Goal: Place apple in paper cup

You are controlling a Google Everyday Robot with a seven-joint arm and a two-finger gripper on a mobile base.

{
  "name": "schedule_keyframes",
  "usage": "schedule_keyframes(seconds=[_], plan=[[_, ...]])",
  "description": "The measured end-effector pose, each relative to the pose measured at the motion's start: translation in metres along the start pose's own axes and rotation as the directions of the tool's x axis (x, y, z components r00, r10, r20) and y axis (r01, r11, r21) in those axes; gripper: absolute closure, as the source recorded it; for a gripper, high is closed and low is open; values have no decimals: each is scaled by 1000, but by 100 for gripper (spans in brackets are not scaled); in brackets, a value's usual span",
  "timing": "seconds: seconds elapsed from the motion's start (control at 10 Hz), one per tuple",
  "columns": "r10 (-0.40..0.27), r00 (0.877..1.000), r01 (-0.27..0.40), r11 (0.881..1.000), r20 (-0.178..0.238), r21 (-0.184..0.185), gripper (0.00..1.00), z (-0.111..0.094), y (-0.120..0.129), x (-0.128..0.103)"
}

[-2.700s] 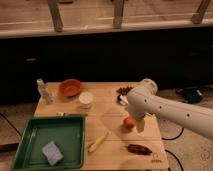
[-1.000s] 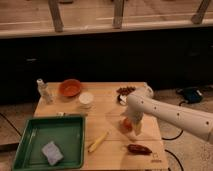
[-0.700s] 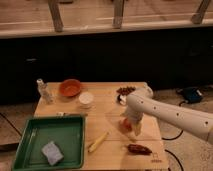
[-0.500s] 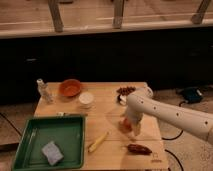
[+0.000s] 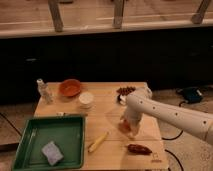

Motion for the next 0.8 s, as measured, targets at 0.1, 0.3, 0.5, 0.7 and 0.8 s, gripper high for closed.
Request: schedule_keyframes(seconds=[0.1, 0.3, 0.5, 0.7, 0.8], plan=[[0, 1000, 0, 1000, 0, -2, 44, 1, 1, -1], [-1, 1000, 1, 1000, 0, -6, 45, 2, 3, -2], [-2, 1000, 2, 1000, -1, -9, 46, 3, 4, -4], [10, 1000, -10, 1000, -14, -6, 62, -7, 2, -4], [14, 1000, -14, 1000, -22, -6, 73, -20, -3, -7]])
